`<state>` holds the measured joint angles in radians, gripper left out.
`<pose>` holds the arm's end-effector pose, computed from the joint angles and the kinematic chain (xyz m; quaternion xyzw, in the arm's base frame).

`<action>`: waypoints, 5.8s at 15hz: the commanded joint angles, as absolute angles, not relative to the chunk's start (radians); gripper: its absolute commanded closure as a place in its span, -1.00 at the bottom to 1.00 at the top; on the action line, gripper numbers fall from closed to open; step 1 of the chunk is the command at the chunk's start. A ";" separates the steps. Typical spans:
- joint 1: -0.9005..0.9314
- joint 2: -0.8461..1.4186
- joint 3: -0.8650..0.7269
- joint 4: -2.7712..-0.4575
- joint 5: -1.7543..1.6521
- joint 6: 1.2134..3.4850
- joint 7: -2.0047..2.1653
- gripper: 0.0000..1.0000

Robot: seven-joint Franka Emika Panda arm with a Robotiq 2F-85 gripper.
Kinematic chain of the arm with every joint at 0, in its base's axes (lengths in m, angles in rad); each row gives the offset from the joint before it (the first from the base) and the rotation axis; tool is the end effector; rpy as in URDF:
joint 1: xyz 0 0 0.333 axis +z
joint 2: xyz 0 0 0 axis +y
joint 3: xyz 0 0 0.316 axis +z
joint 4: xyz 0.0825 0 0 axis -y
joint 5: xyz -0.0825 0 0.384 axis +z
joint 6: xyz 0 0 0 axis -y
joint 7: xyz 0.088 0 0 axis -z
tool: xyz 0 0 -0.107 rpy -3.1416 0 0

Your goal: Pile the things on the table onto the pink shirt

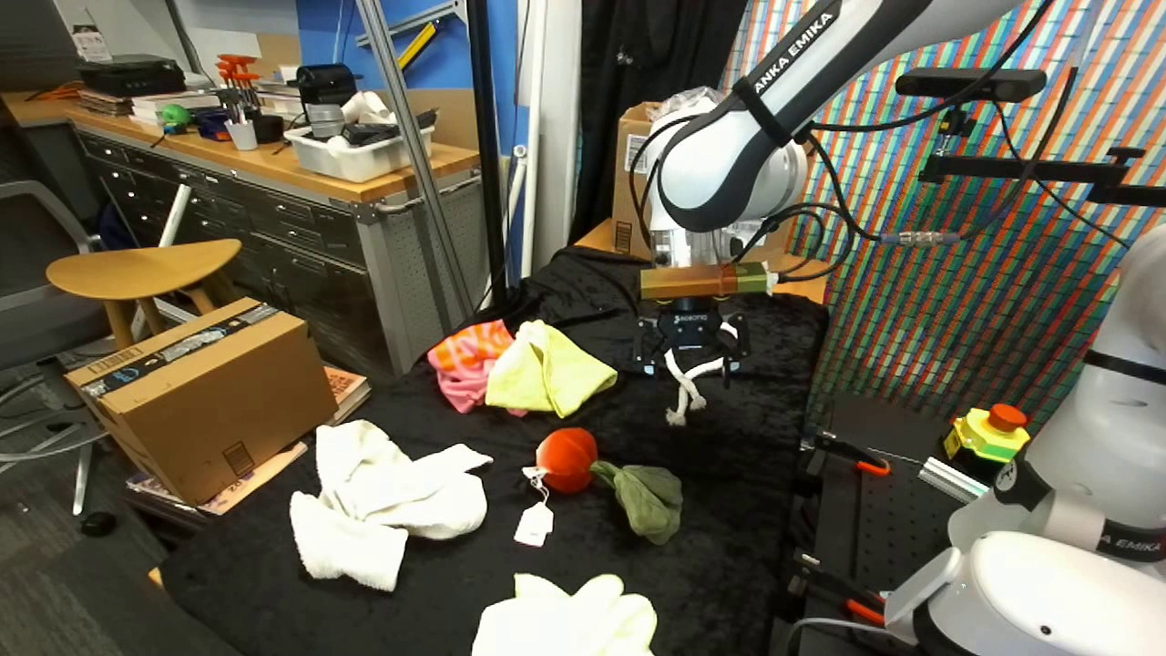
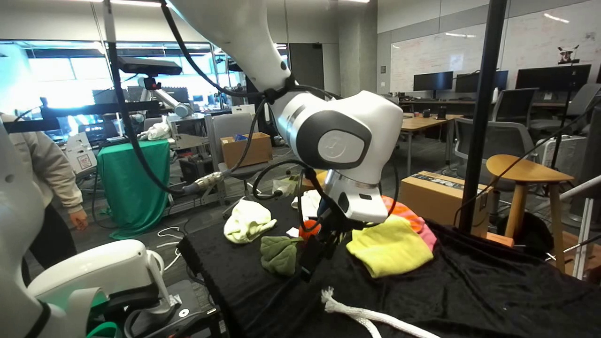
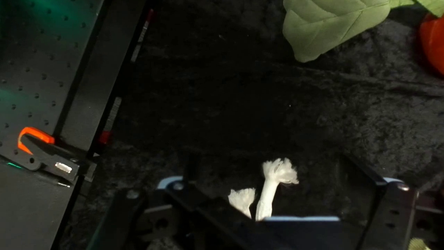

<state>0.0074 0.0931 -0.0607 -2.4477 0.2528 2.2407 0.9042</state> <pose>0.4496 -0.0171 0.2422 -0.8282 0.5340 0.1691 0.0147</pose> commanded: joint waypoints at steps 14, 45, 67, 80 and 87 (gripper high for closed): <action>-0.033 0.150 -0.080 -2.524 0.253 2.480 0.889 -1.00; -0.053 0.196 -0.134 -2.532 0.240 2.523 0.823 -0.98; -0.050 0.168 -0.151 -2.532 0.216 2.538 0.827 0.77; -0.049 0.060 -0.094 -2.538 0.107 2.454 0.660 0.78; -0.029 -0.023 -0.058 -2.544 0.082 2.448 0.562 0.78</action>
<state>-0.0407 0.0437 -0.0715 -2.5241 0.1131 2.4497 0.5848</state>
